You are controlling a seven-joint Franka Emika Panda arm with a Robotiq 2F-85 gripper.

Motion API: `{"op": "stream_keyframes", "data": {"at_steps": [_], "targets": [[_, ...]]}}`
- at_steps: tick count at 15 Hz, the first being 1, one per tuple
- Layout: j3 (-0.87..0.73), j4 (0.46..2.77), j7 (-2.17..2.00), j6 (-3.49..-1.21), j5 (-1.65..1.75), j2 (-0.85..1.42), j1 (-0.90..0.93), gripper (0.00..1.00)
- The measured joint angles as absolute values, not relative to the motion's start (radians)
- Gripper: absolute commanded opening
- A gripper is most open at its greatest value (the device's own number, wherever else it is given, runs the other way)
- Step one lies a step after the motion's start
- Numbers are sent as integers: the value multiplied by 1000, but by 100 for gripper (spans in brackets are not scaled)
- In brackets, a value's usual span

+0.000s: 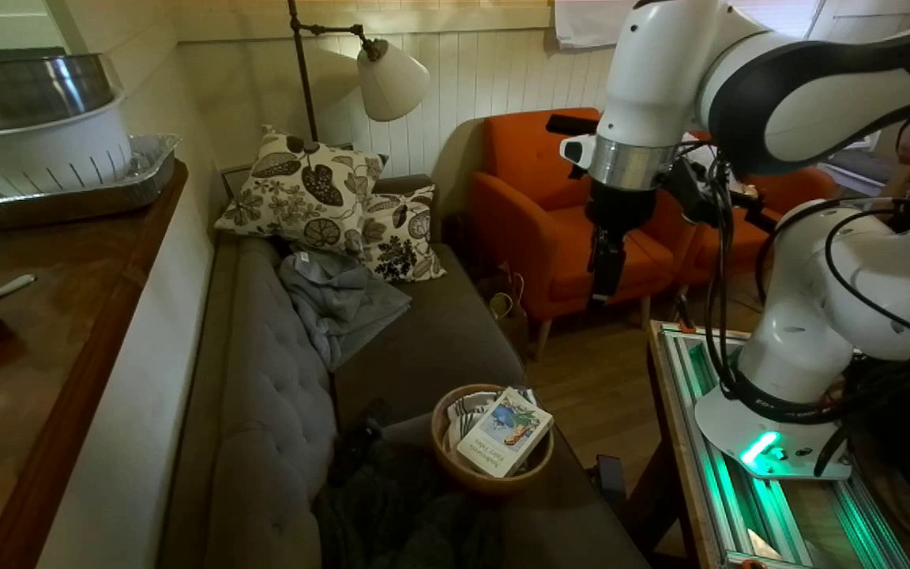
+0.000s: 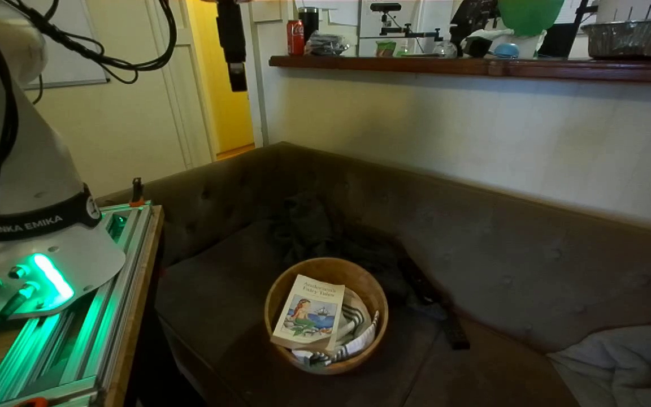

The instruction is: Put the white book on the back of the sofa

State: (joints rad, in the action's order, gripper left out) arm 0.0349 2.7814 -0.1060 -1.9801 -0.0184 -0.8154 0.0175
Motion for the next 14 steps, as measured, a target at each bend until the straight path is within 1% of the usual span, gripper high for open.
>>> {"op": "stream_keyframes", "data": {"at_steps": [3, 9, 12, 14], "targets": [[12, 2779, -7, -2010, -7, -695, 18, 100], [-45, 2733, 202, -2133, 84, -382, 16, 100], [-37, 2689, 183, -2192, 137, -219, 14, 100], [-36, 2673, 179, -2198, 138, -172, 14, 100]]}}
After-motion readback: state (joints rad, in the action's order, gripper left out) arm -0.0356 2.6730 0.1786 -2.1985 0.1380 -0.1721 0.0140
